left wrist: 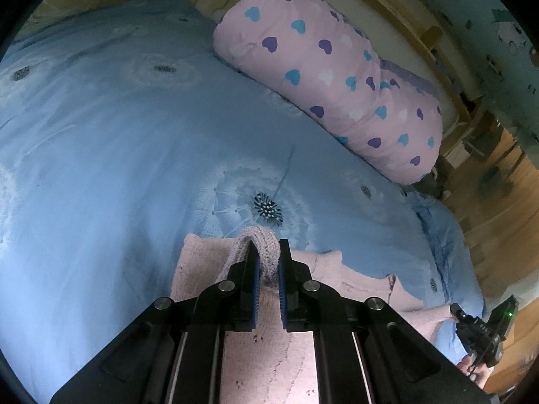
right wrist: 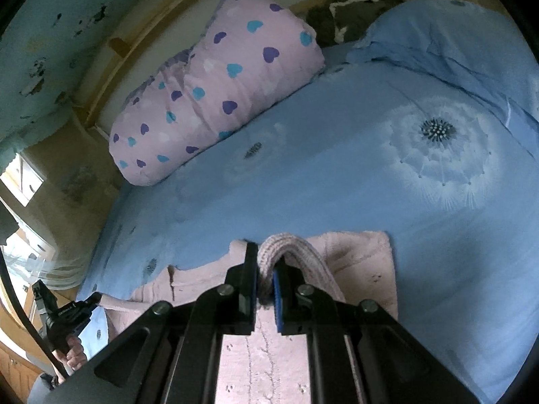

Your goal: Fold small clothes

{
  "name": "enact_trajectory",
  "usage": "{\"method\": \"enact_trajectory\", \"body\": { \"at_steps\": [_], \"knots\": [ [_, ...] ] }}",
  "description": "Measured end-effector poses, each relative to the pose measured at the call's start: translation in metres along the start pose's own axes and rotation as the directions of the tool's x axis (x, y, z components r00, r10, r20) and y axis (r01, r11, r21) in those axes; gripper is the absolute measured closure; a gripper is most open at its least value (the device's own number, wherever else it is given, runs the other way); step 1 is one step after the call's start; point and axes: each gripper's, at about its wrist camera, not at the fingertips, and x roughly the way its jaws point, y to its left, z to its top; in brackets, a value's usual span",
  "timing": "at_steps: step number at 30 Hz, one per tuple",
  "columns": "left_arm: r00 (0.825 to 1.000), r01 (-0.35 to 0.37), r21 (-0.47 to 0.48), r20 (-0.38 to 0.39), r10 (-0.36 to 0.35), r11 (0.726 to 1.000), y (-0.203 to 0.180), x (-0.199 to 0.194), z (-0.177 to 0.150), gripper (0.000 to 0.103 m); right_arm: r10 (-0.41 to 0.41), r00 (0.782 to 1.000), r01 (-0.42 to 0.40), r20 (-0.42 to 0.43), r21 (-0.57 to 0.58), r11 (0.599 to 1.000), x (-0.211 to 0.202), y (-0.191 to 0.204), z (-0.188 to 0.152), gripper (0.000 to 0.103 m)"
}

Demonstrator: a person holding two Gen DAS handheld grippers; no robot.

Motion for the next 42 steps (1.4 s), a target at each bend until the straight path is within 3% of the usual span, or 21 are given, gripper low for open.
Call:
{"method": "enact_trajectory", "body": {
  "at_steps": [3, 5, 8, 11, 15, 25, 27, 29, 31, 35, 38, 42],
  "knots": [
    [0.999, 0.015, -0.004, -0.028, -0.015, 1.000, 0.002, 0.005, -0.001, 0.100, -0.016, 1.000, 0.016, -0.021, 0.005, 1.000, 0.005, -0.004, -0.002, 0.094],
    [0.998, 0.027, -0.034, -0.049, -0.029, 0.999, 0.006, 0.007, -0.001, 0.099, -0.032, 0.999, 0.033, -0.041, 0.032, 0.999, 0.009, -0.009, -0.004, 0.082],
    [0.998, 0.024, -0.042, -0.052, -0.026, 0.999, 0.008, 0.006, 0.000, 0.094, -0.027, 0.999, 0.028, -0.024, 0.075, 0.997, 0.004, -0.018, -0.006, 0.071],
    [0.999, 0.014, -0.050, -0.036, -0.016, 0.999, 0.012, 0.003, -0.002, 0.092, -0.026, 1.000, 0.026, -0.008, 0.088, 0.996, -0.003, -0.022, -0.005, 0.071],
    [0.997, 0.003, -0.046, -0.072, -0.007, 0.999, 0.019, 0.004, -0.006, 0.092, -0.030, 0.999, 0.032, -0.031, 0.067, 0.997, -0.005, -0.024, -0.007, 0.071],
    [0.978, -0.056, 0.020, -0.200, 0.059, 0.998, 0.037, -0.004, -0.025, 0.080, -0.129, 0.979, 0.111, -0.159, -0.122, 0.986, 0.000, -0.011, -0.028, 0.070],
    [0.975, -0.040, 0.024, -0.216, 0.044, 0.999, 0.043, -0.009, -0.029, 0.079, -0.137, 0.976, 0.113, -0.172, -0.139, 0.984, -0.004, -0.014, -0.032, 0.061],
    [0.978, -0.054, 0.034, -0.198, 0.059, 0.998, 0.047, -0.017, -0.031, 0.078, -0.139, 0.973, 0.113, -0.183, -0.144, 0.983, -0.008, -0.020, -0.037, 0.034],
    [0.982, -0.046, 0.038, -0.183, 0.053, 0.998, 0.052, -0.026, -0.033, 0.072, -0.131, 0.973, 0.106, -0.189, -0.139, 0.985, -0.017, -0.028, -0.040, 0.032],
    [0.971, 0.034, 0.016, -0.239, -0.029, 0.999, 0.060, -0.034, -0.038, 0.054, -0.110, 0.976, 0.093, -0.186, -0.098, 0.991, -0.035, -0.047, -0.043, 0.032],
    [0.957, 0.060, 0.010, -0.286, -0.055, 0.998, 0.062, -0.039, -0.048, 0.054, -0.076, 0.977, 0.069, -0.200, -0.042, 0.997, -0.045, -0.063, -0.048, 0.031],
    [0.954, 0.057, 0.028, -0.297, -0.046, 0.998, 0.060, -0.046, -0.058, 0.053, -0.002, 0.966, 0.012, -0.257, 0.036, 0.999, -0.047, -0.082, -0.061, 0.030]
  ]
}}
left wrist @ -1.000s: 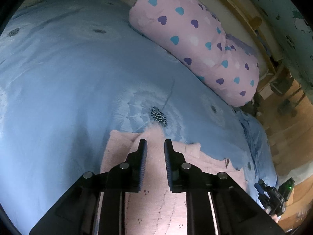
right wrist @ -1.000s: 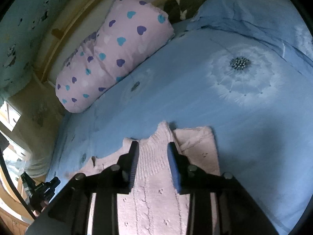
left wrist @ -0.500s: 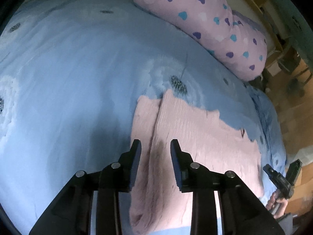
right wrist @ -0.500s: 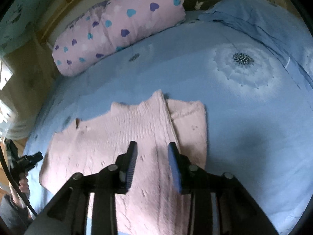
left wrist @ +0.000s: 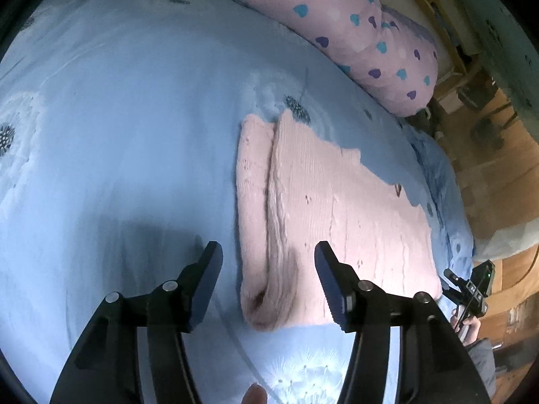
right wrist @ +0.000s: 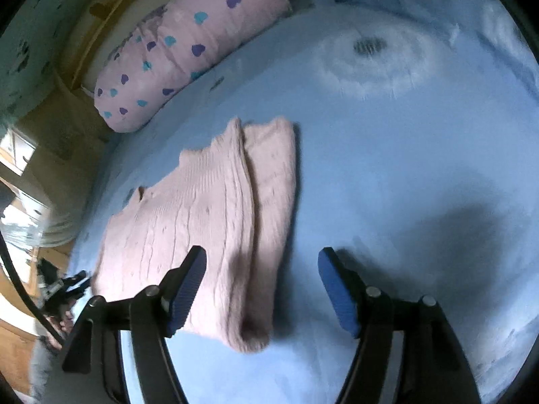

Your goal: Fold small clothes

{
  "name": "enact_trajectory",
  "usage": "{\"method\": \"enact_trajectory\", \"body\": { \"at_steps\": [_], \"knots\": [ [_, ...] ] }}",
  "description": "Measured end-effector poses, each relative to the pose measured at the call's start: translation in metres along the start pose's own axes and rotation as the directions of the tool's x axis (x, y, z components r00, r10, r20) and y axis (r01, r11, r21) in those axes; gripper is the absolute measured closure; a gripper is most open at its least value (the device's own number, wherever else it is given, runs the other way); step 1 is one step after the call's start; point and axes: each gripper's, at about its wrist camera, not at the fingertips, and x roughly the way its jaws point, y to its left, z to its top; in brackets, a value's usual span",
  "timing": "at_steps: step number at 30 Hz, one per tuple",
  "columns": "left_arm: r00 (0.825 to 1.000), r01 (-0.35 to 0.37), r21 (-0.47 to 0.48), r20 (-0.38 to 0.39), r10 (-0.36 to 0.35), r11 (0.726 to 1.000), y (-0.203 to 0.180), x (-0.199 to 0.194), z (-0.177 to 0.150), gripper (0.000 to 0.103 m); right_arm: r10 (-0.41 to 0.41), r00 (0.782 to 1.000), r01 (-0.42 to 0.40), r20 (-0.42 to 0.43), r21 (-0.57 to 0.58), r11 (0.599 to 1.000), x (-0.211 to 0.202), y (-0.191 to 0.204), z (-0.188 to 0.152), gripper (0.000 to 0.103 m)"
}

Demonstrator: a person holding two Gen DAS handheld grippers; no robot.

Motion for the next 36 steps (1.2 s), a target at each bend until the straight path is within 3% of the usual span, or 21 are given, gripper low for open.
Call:
{"method": "enact_trajectory", "body": {
  "at_steps": [8, 15, 20, 25, 30, 31, 33, 34, 36],
  "knots": [
    [1.000, 0.023, 0.028, 0.007, -0.024, 0.999, -0.025, 0.003, 0.002, 0.052, 0.102, 0.990, -0.106, -0.097, -0.038, 0.994, 0.028, -0.001, -0.009, 0.023],
    [0.999, 0.029, 0.076, -0.016, -0.028, 0.997, -0.045, 0.016, -0.001, 0.052, 0.189, 0.977, -0.193, -0.097, -0.038, 0.980, 0.048, -0.001, 0.019, 0.023],
    [0.999, 0.029, 0.060, -0.017, -0.028, 0.998, -0.047, 0.024, 0.005, 0.052, 0.282, 0.954, -0.286, -0.105, -0.023, 0.958, 0.064, -0.005, 0.038, 0.024],
    [0.999, 0.048, 0.027, -0.013, -0.047, 0.999, -0.050, 0.031, 0.012, 0.052, 0.303, 0.947, -0.308, -0.108, -0.030, 0.951, 0.078, 0.004, 0.051, 0.024],
    [0.995, 0.100, 0.046, -0.027, -0.098, 0.994, -0.069, 0.039, 0.010, 0.052, 0.286, 0.942, -0.302, -0.179, -0.070, 0.951, 0.086, 0.016, 0.049, 0.025],
    [0.994, 0.107, 0.054, -0.031, -0.105, 0.993, -0.075, 0.040, 0.009, 0.052, 0.282, 0.941, -0.299, -0.187, -0.067, 0.952, 0.087, 0.016, 0.048, 0.031],
    [0.993, 0.116, 0.083, -0.041, -0.113, 0.990, -0.089, 0.044, 0.006, 0.052, 0.255, 0.947, -0.268, -0.195, -0.042, 0.962, 0.088, 0.011, 0.048, 0.057],
    [0.993, 0.117, 0.096, -0.044, -0.113, 0.988, -0.096, 0.046, 0.004, 0.052, 0.232, 0.952, -0.240, -0.202, -0.018, 0.971, 0.090, 0.007, 0.048, 0.083],
    [0.992, 0.122, 0.132, -0.051, -0.116, 0.984, -0.112, 0.052, -0.001, 0.052, 0.216, 0.954, -0.217, -0.209, 0.016, 0.976, 0.091, 0.003, 0.047, 0.083]
  ]
}}
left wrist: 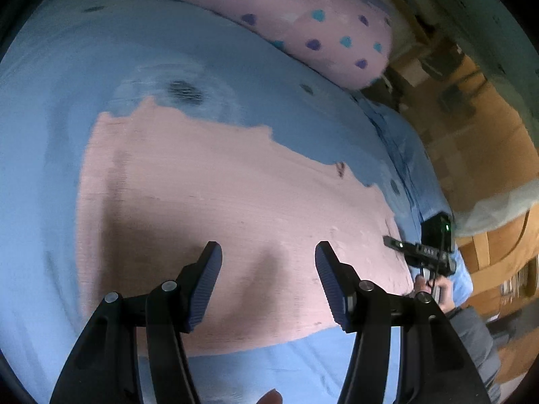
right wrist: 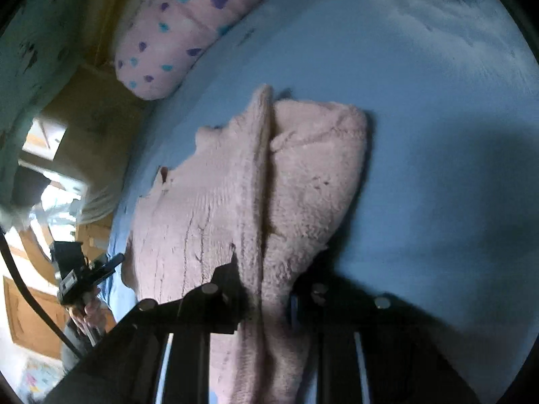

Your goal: Fold small clothes

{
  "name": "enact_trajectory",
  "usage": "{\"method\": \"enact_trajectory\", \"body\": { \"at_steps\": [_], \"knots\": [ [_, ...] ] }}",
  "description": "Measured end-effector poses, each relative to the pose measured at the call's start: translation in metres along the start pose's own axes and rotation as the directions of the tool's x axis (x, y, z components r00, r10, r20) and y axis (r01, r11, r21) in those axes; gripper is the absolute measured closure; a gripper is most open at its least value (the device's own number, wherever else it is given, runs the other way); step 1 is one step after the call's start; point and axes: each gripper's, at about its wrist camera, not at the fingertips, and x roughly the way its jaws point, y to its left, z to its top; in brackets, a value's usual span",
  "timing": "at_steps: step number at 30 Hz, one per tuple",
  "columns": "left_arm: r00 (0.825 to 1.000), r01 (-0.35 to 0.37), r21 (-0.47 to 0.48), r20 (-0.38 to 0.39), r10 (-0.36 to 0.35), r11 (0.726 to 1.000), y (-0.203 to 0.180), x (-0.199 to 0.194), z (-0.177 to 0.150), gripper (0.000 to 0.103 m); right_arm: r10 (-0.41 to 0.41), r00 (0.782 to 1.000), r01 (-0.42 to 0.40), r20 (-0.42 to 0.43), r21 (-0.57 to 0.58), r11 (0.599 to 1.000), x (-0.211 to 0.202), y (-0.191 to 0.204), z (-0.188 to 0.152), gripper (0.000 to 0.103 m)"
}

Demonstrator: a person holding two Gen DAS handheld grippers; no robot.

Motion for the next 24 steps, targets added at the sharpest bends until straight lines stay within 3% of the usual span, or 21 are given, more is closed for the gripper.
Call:
{"method": "enact_trajectory", "body": {
  "at_steps": [4, 7, 8, 9, 10, 16, 17, 19, 21, 24],
  "knots": [
    [1.000, 0.001, 0.040, -0.014, 0.000, 0.999, -0.025, 0.019, -0.003, 0.052, -0.057, 0.998, 0.057, 0.004, 0.013, 0.998, -0.005, 0.022, 0.003, 0.084],
    [0.997, 0.061, 0.049, -0.053, -0.059, 0.997, -0.047, 0.037, -0.004, 0.057, -0.077, 0.996, 0.076, 0.036, 0.036, 0.996, -0.013, 0.041, 0.009, 0.084],
    [0.996, 0.071, 0.055, -0.057, -0.068, 0.996, -0.054, 0.041, -0.005, 0.070, -0.078, 0.996, 0.076, 0.048, 0.049, 0.996, -0.018, 0.048, 0.012, 0.084],
    [0.996, 0.067, 0.068, -0.056, -0.063, 0.995, -0.062, 0.044, -0.006, 0.091, -0.078, 0.995, 0.074, 0.063, 0.057, 0.996, -0.022, 0.055, 0.014, 0.084],
    [0.997, 0.057, 0.086, -0.055, -0.053, 0.995, -0.072, 0.049, -0.006, 0.101, -0.074, 0.994, 0.069, 0.077, 0.066, 0.995, -0.027, 0.060, 0.015, 0.084],
    [0.994, 0.091, 0.047, -0.073, -0.087, 0.995, -0.090, 0.076, -0.007, 0.103, -0.057, 0.993, 0.051, 0.104, 0.058, 0.997, -0.037, 0.083, 0.017, 0.084],
    [0.996, 0.062, 0.055, -0.075, -0.058, 0.997, -0.092, 0.081, -0.009, 0.103, -0.058, 0.993, 0.053, 0.100, 0.057, 0.997, -0.036, 0.084, 0.017, 0.084],
    [0.995, -0.060, 0.068, -0.076, 0.065, 0.996, -0.089, 0.096, -0.016, 0.103, -0.064, 0.994, 0.059, 0.091, 0.055, 0.997, -0.035, 0.085, 0.017, 0.084],
    [0.991, -0.068, 0.048, -0.108, 0.073, 0.996, -0.077, 0.112, -0.022, 0.103, -0.077, 0.993, 0.072, 0.087, 0.054, 0.996, -0.036, 0.085, 0.016, 0.084],
    [0.994, -0.056, 0.046, -0.089, 0.060, 0.997, -0.076, 0.112, -0.025, 0.103, -0.059, 0.994, 0.052, 0.095, 0.072, 0.996, -0.039, 0.092, 0.019, 0.084]
  ]
}}
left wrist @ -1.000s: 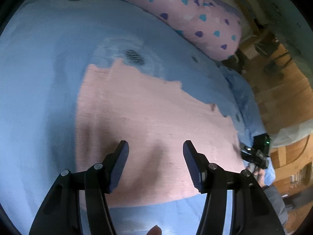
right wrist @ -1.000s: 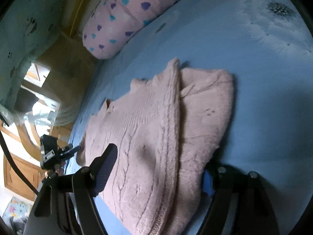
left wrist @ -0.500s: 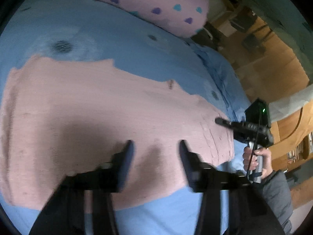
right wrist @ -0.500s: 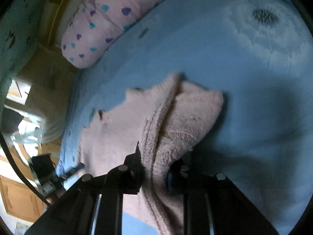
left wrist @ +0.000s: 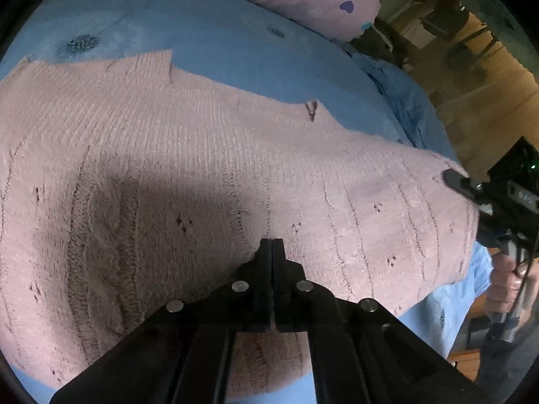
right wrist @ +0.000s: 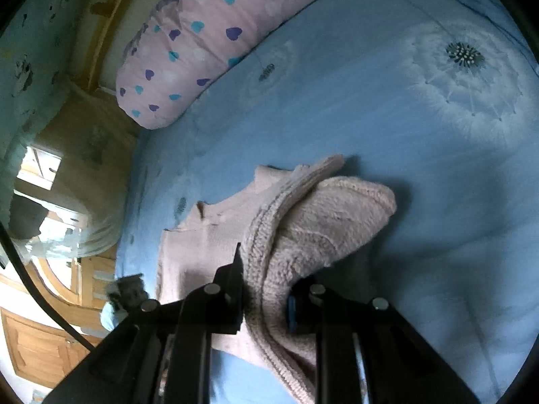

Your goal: Fold small clothes

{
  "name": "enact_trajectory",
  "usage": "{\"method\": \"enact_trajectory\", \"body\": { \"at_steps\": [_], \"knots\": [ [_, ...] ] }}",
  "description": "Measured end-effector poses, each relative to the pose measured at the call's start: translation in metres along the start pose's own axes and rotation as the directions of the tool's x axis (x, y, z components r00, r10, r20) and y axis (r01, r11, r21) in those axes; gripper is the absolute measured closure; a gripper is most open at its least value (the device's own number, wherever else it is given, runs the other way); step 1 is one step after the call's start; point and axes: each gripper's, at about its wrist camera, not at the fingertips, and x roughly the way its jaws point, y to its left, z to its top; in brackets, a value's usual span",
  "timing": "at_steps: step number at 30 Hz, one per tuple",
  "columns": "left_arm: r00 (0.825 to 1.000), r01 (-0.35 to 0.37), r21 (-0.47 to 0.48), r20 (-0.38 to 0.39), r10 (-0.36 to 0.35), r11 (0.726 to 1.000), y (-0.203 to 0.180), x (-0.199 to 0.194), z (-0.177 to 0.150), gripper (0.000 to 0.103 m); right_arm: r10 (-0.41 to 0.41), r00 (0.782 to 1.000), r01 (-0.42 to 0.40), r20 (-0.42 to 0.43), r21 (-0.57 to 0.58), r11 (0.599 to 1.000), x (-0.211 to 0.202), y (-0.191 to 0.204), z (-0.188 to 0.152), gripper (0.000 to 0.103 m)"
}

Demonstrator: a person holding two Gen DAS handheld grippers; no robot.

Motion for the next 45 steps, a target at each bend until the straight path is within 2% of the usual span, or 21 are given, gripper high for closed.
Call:
{"method": "enact_trajectory", "body": {
  "at_steps": [6, 9, 11, 16, 18, 19, 21, 23, 24, 28, 34, 40, 45],
  "knots": [
    [0.998, -0.050, 0.075, -0.019, 0.052, 0.996, -0.012, -0.002, 0.000, 0.103, 0.010, 1.000, -0.009, 0.008, -0.037, 0.999, -0.008, 0.058, -0.005, 0.085],
    [0.998, 0.030, 0.088, -0.059, -0.025, 0.996, -0.016, -0.033, 0.005, 0.103, -0.038, 0.999, 0.037, -0.020, -0.036, 0.999, -0.001, 0.092, -0.010, 0.085],
    [0.999, 0.033, 0.122, -0.021, -0.031, 0.992, -0.013, -0.071, 0.010, 0.103, -0.087, 0.995, 0.085, -0.038, -0.053, 0.995, 0.004, 0.110, -0.011, 0.085],
    [0.996, -0.038, 0.126, 0.080, 0.028, 0.991, 0.034, -0.156, 0.019, 0.102, -0.179, 0.982, 0.178, -0.059, -0.024, 0.984, 0.016, 0.149, -0.012, 0.085],
    [0.991, -0.052, 0.075, 0.127, 0.042, 0.996, 0.064, -0.177, 0.016, 0.102, -0.207, 0.976, 0.207, -0.062, -0.010, 0.978, 0.022, 0.159, -0.014, 0.085],
    [0.989, -0.054, 0.010, 0.135, 0.052, 0.999, 0.086, -0.187, 0.014, 0.102, -0.223, 0.973, 0.223, -0.068, -0.005, 0.975, 0.026, 0.165, -0.016, 0.085],
    [0.992, -0.040, -0.098, 0.112, 0.051, 0.994, 0.116, -0.196, 0.016, 0.102, -0.252, 0.965, 0.252, -0.078, -0.001, 0.968, 0.039, 0.179, -0.020, 0.085],
    [0.991, -0.011, -0.146, 0.129, 0.030, 0.989, 0.134, -0.208, 0.016, 0.102, -0.273, 0.958, 0.274, -0.084, -0.001, 0.962, 0.052, 0.194, -0.025, 0.085],
    [0.990, -0.018, -0.154, 0.134, 0.039, 0.988, 0.139, -0.212, 0.015, 0.102, -0.278, 0.957, 0.279, -0.087, -0.002, 0.960, 0.057, 0.199, -0.029, 0.085],
    [0.988, -0.046, -0.139, 0.142, 0.065, 0.989, 0.152, -0.234, 0.004, 0.102, -0.299, 0.947, 0.300, -0.114, -0.006, 0.954, 0.090, 0.226, -0.039, 0.085],
    [0.986, -0.054, -0.161, 0.150, 0.079, 0.985, 0.168, -0.244, -0.006, 0.102, -0.320, 0.935, 0.321, -0.151, -0.022, 0.947, 0.147, 0.258, -0.058, 0.085],
    [0.986, -0.056, -0.195, 0.143, 0.085, 0.979, 0.183, -0.250, -0.010, 0.102, -0.288, 0.937, 0.289, -0.195, -0.025, 0.957, 0.202, 0.268, -0.075, 0.085],
    [0.985, -0.072, -0.183, 0.144, 0.099, 0.980, 0.183, -0.251, -0.010, 0.102, -0.272, 0.938, 0.268, -0.215, -0.049, 0.962, 0.237, 0.270, -0.089, 0.085]
  ]
}}
